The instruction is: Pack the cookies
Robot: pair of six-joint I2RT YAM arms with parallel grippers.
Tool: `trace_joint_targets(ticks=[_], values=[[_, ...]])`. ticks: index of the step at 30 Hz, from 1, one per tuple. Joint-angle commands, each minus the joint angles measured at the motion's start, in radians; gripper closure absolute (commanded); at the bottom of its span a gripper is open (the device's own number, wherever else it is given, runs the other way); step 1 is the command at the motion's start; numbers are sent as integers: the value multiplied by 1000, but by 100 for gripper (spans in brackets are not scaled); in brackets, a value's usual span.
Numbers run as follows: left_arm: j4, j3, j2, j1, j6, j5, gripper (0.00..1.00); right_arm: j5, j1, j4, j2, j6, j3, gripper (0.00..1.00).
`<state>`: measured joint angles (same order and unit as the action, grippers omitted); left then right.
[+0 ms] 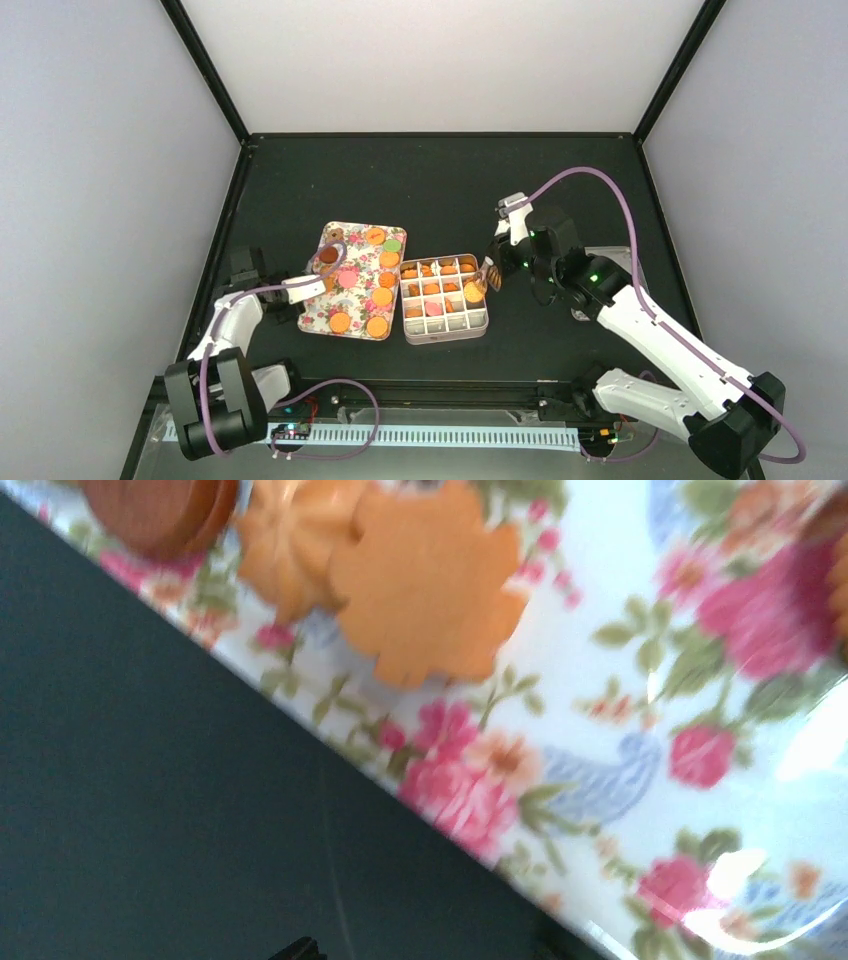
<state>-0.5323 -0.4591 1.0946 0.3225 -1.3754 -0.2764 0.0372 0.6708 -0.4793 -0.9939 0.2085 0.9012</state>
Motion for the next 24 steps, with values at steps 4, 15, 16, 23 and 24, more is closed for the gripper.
trace_joint_targets(ticks=[4,15,16,23,24], values=[[-70,38,-45,-153,98,-73,44,-62,-12,48,-2,47,-32,70],[-120,-11,-72,-267,186,-129,44,-45,-11,65,24,65,-58,78],[-124,-24,-62,-267,197,-126,43,-39,-11,64,31,60,-58,80],[-190,-152,4,-266,292,-58,43,-95,-11,77,57,41,-75,88],[-195,-158,-1,-266,293,-59,43,-104,-10,81,58,43,-77,88]])
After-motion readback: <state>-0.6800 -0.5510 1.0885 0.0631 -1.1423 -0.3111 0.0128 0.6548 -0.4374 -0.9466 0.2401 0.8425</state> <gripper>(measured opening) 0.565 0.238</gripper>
